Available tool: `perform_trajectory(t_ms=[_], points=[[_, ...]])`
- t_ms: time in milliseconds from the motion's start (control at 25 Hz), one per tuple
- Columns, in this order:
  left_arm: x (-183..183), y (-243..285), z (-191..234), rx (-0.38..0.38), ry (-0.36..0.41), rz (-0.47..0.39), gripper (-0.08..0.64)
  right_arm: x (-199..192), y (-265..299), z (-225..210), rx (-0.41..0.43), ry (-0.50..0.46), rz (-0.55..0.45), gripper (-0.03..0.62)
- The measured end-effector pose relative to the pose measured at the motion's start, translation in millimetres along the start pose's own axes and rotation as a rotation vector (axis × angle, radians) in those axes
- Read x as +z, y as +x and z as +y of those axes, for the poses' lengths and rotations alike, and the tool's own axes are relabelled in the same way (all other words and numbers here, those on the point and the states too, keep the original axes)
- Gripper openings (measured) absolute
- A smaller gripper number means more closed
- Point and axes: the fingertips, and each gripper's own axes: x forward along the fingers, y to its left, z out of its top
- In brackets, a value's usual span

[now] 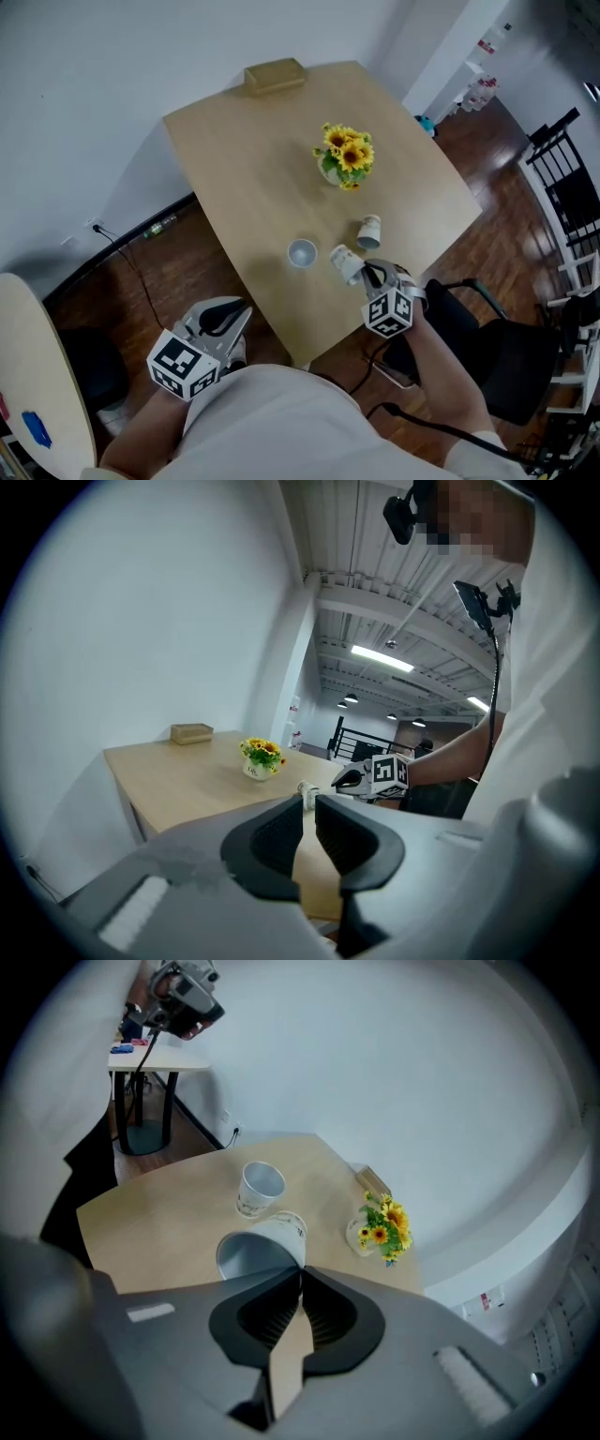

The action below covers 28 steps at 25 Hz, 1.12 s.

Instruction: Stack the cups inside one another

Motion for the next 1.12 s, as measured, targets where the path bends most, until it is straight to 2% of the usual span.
perform_trajectory(t_ms=[280,560,800,1000,1120], points=[[0,-4,5,-0.069,0.014,-0.022,0.049,33,-31,-17,0.002,-0.073,0.033,0.018],[-3,-18,13,-0.082,0.048,-0.033,0.049,76,-35,-19,0.097,-0.153,0.063,0.018],[-8,-35,23,-0.074,0.09,-0.033,0.049,99,-17,-12,0.251,-0.169,0.147,0.018],[-16,-48,30,-0.07,0.104,-0.023,0.049,101,-1,-5,0.417,-0.083,0.243,0.017],[-18,-53,33,-0.072,0.108,-0.019,0.049,102,5,-6,0.483,-0.035,0.305,0.017]])
